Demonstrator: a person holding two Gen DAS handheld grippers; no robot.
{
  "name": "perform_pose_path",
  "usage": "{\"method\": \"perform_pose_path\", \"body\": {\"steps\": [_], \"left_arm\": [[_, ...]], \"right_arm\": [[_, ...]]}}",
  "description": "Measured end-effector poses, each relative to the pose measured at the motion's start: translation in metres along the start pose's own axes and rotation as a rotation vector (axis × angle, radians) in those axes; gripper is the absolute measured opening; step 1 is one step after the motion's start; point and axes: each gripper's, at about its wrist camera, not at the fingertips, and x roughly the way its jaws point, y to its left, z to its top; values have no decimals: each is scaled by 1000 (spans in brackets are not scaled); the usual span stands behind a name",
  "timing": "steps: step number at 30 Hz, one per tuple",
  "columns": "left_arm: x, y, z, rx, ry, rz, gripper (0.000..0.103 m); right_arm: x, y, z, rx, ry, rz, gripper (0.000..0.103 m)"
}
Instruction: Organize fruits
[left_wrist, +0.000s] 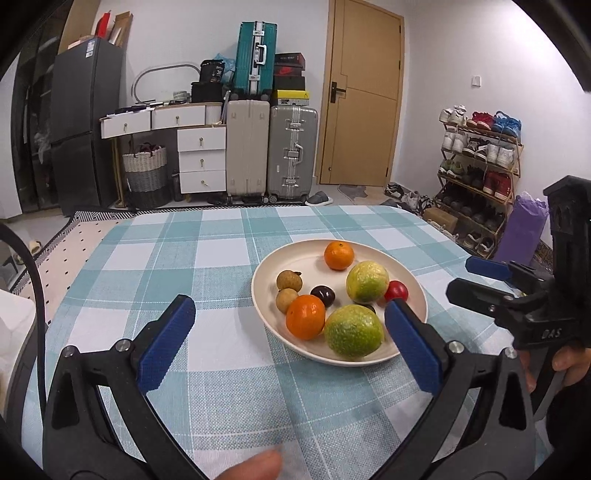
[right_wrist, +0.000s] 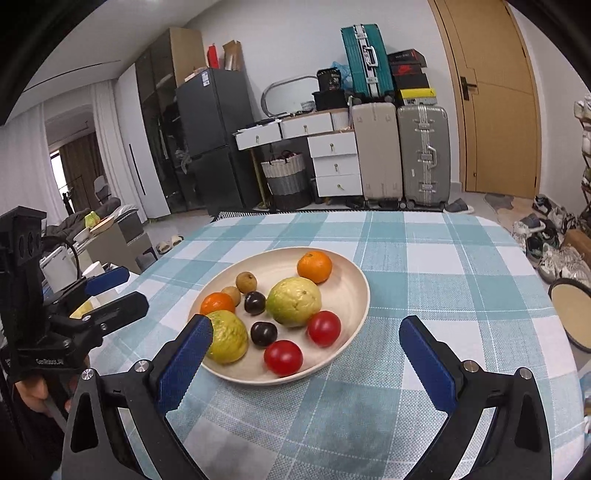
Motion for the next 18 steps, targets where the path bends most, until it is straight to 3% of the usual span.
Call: {"method": "perform_pose_path", "body": {"steps": [4,18], "left_arm": [[-5,1,-6,-15,-27,-16,103],[3,-3,-8,-4,-10,-10,103]], "right_arm": [[-6,6,-4,-30,-23,6,103],[-15,10,-11,-41,-67,15,103]]}}
